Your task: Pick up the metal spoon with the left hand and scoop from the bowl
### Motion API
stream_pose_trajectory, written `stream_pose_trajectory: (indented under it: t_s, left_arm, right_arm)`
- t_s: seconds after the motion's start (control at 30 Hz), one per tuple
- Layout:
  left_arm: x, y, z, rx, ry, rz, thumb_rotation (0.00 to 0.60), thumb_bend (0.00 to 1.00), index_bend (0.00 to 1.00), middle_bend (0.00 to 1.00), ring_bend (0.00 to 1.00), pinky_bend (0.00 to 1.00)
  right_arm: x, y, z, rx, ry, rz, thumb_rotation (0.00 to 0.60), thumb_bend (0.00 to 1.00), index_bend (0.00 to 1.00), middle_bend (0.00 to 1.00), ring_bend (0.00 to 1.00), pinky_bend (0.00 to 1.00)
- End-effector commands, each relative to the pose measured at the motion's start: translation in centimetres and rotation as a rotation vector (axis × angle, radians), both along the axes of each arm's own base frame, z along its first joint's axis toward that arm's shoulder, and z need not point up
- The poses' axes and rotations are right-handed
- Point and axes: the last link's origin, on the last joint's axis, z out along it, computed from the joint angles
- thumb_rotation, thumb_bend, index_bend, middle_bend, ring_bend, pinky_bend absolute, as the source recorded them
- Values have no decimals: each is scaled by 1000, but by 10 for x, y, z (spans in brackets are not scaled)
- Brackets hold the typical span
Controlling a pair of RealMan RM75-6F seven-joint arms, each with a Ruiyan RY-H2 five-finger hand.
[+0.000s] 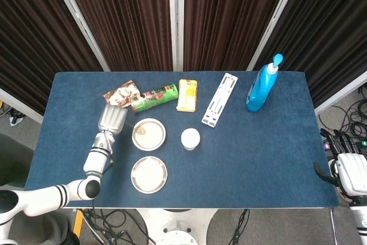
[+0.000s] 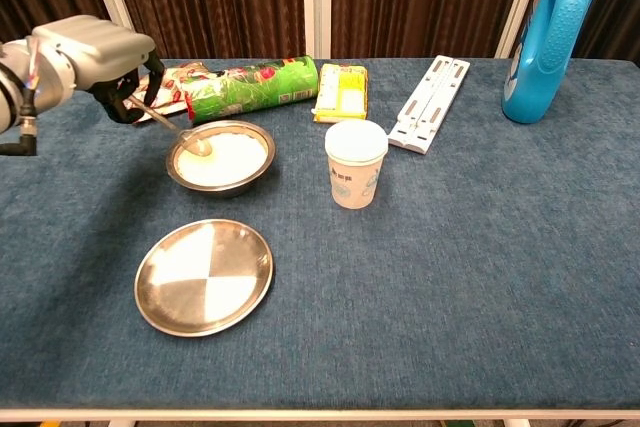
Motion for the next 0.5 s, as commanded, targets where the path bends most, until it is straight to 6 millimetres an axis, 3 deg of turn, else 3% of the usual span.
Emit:
stream_pose_trajectory:
  t_s: [0.03,0.5]
  left_arm:
    - [9,-1,-6,23,76,-41,600,467,645,924,875,1000]
    - [29,-18,-32,26,235,-134,600,467,645,924,876,1000]
  right_arm:
    - [-1,0,1,-1,0,-3,600,269,0,158,0,0]
    - [-5,3,2,-3,-6,-11,600,270,0,158,0,0]
